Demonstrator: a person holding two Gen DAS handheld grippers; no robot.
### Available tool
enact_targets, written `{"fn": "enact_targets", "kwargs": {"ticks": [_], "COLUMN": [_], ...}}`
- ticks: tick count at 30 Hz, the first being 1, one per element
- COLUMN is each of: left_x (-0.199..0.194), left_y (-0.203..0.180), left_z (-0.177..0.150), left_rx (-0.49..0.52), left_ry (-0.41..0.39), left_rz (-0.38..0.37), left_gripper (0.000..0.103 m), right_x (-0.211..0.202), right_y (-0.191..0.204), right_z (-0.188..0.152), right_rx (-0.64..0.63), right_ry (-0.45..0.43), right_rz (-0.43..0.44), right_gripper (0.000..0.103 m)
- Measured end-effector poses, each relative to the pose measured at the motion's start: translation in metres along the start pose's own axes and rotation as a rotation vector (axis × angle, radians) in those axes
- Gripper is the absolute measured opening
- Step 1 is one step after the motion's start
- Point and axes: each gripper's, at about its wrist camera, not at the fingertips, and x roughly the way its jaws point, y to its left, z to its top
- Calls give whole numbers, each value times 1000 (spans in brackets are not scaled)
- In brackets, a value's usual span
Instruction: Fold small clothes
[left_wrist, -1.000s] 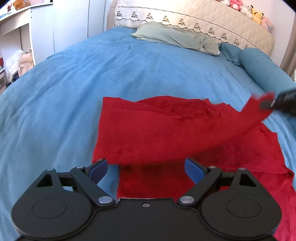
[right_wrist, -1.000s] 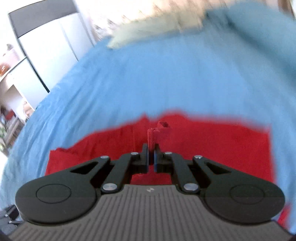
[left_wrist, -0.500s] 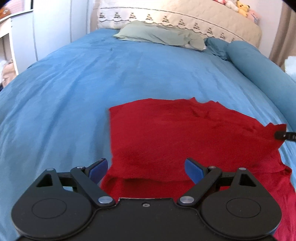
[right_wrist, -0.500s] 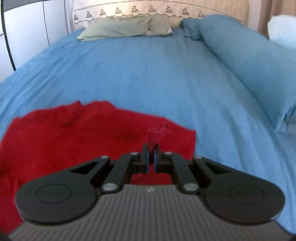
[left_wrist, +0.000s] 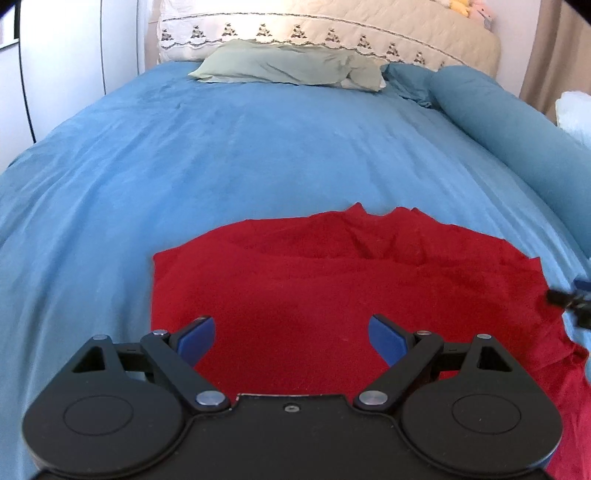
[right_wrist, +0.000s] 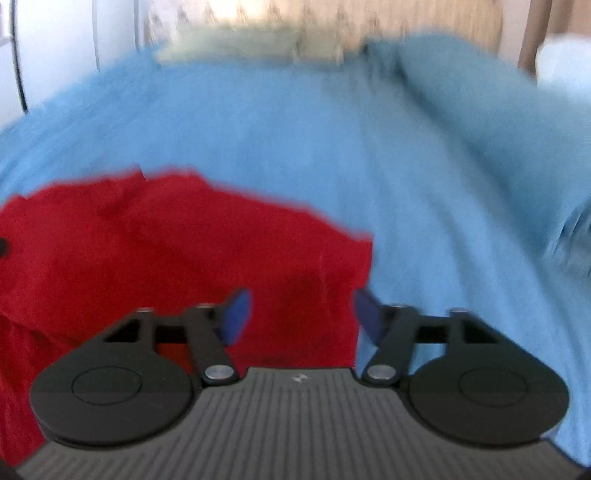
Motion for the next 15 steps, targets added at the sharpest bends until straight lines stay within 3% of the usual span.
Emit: {"fn": "enact_targets", "kwargs": {"ticks": [2,6,10,13,15], "left_x": [4,13,23,21,19], "left_y": [-1,-1,6,8,6], "left_z": [0,-7,-18,-23,-21], "left_rx": [11,14,14,38,42], "left_ry": [17,52,95,83,98], "left_rz": [4,17,37,27,37], "left_gripper": [93,93,93,93,93], "right_x": [-10,16,65,68,62], "right_y": [9,24,18,6,5], "right_z": [6,3,-11,-13,-10], "right_rx": [-27,-38,4,49,54], "right_ry": [-47,-14,71,57,73], "right_rz": [68,210,219,238,206], "right_gripper": [94,94,98,99,99]}}
